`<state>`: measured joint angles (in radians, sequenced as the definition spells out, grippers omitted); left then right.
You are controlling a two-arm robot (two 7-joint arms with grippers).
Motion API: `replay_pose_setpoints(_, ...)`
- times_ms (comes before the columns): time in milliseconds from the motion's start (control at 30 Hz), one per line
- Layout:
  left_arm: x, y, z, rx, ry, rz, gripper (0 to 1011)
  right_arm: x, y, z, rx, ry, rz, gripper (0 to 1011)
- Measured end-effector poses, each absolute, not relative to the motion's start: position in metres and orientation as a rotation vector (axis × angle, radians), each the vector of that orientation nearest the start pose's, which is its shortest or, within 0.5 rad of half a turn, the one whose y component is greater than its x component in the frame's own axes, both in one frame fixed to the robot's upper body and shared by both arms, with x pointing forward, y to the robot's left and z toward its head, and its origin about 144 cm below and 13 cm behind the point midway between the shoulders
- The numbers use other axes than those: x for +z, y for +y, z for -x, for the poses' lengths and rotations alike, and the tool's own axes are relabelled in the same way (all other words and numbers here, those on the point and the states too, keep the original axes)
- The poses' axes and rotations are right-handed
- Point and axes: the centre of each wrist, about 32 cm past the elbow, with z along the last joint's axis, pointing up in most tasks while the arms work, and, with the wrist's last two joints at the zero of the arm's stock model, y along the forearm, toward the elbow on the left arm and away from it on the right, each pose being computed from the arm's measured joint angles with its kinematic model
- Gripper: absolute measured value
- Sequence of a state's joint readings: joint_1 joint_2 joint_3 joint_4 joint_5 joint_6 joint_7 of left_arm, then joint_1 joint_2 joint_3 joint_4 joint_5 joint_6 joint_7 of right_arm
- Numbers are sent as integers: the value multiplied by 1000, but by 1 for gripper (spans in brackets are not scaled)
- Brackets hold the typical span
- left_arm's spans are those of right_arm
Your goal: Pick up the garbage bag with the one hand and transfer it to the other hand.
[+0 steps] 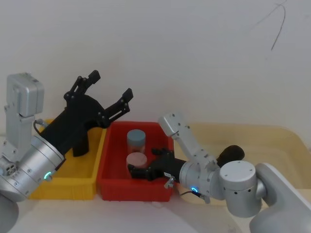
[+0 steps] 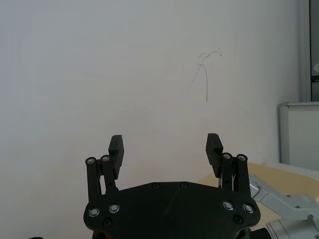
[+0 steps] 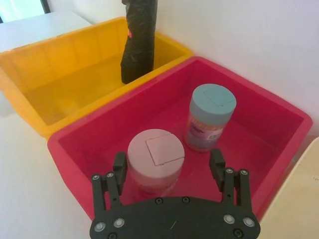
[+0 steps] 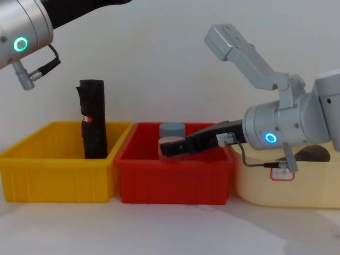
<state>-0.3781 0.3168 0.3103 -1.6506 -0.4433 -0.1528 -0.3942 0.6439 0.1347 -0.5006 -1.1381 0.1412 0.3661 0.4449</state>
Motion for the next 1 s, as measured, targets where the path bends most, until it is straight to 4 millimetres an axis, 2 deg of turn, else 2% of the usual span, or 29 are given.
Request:
replay_pose_setpoints(533,1287,217,-529,818,-354,362,1001,1232,-153,-611,-802,40,366,1005)
replay_pose_setpoints(1000,1287,217,-529,818,-354,362,1001,1229,-147,-614,-782,56,367,1004)
